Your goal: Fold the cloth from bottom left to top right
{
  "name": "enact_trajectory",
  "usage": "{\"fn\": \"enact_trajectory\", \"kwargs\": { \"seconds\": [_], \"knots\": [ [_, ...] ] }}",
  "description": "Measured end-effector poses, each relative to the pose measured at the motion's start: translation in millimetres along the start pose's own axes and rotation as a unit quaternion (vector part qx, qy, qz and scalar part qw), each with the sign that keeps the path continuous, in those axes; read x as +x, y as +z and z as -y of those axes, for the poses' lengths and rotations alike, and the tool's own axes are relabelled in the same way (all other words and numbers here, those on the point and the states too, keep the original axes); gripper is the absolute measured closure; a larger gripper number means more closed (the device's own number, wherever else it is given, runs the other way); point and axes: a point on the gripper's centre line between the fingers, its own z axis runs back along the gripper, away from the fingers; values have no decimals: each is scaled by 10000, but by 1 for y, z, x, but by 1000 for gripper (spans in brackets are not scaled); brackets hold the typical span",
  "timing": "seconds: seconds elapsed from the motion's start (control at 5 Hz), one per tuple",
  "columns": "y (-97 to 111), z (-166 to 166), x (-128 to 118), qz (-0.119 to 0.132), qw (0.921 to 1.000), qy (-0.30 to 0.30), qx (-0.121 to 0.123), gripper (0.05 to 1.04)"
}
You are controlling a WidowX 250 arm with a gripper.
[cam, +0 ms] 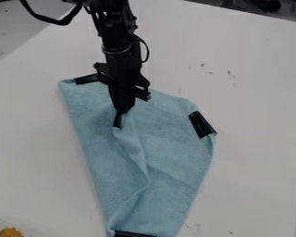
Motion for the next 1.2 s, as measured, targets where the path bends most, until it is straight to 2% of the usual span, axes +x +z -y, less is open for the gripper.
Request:
{"fn": "enact_trajectory", "kwargs": {
  "seconds": [0.2,0.4,0.6,0.8,1.0,1.2],
  "knots": [
    [-2,1,-1,31,10000,61,-14,828],
    [-2,2,-2,-18,9999,113,-36,551],
    [5,8,8,-3,9991,425,-26,246],
    [16,25,25,-117,9906,1361,-53,79],
    [21,39,41,-66,9845,1749,-134,81],
    [24,36,43,-52,9900,1413,-22,84]
  ]
}}
